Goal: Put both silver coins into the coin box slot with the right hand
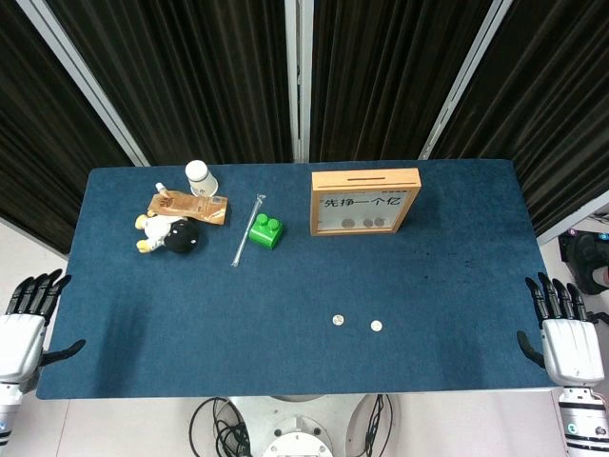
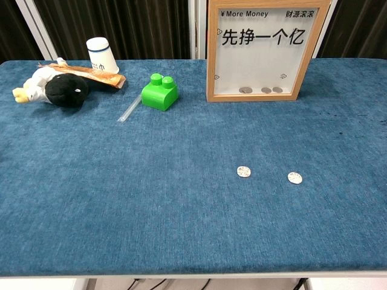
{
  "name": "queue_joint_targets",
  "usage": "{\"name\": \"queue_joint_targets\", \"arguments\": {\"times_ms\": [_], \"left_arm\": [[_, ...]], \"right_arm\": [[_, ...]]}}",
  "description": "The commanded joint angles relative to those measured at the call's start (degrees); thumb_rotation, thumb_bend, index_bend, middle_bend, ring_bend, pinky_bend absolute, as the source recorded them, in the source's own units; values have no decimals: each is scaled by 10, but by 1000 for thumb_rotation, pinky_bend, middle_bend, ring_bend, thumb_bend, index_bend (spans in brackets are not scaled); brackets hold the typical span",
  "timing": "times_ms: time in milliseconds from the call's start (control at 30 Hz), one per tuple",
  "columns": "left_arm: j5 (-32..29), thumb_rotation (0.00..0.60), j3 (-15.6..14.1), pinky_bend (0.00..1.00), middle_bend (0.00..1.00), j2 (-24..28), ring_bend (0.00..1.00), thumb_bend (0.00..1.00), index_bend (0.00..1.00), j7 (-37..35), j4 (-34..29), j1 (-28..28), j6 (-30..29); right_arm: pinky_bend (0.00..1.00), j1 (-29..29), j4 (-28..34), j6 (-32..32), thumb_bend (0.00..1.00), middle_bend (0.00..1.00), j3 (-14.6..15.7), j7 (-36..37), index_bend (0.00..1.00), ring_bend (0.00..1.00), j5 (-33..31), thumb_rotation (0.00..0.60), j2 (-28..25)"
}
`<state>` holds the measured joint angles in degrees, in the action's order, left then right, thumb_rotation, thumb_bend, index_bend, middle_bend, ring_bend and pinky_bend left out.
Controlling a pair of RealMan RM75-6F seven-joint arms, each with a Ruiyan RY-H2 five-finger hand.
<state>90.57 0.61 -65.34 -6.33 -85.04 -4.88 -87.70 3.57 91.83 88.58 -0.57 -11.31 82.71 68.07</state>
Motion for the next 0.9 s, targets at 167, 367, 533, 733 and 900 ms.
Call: {"name": "queue_joint_targets", "arguments": {"times_ms": [167, 367, 533, 733, 900], "left_arm": [[4, 600, -2, 0, 11, 3, 0, 85, 64, 2, -5, 3, -6], [5, 600, -3, 0, 11, 2, 0, 84, 64, 6, -7, 3, -5], [4, 600, -3, 0, 11, -1, 0, 84, 64, 5, -4, 2, -3], [4, 600, -4, 0, 11, -5, 0, 84, 64, 3, -1, 5, -7], [2, 600, -5, 0, 11, -10, 0, 84, 64, 0, 5, 7, -7]], "right_arm": [[0, -2, 0, -11, 246, 0, 2, -4, 0, 0, 5, 600, 0], [0, 7, 1, -24, 246, 0, 16, 3, 0, 0, 49, 600, 2], [0, 34, -19, -45, 247, 0, 23, 19, 2, 0, 103, 600, 16], [0, 81, 14, -122, 269, 0, 29, -46, 79, 0, 132, 600, 30], [0, 118, 9, -193, 295, 0, 22, -86, 174, 0, 117, 600, 76]]}}
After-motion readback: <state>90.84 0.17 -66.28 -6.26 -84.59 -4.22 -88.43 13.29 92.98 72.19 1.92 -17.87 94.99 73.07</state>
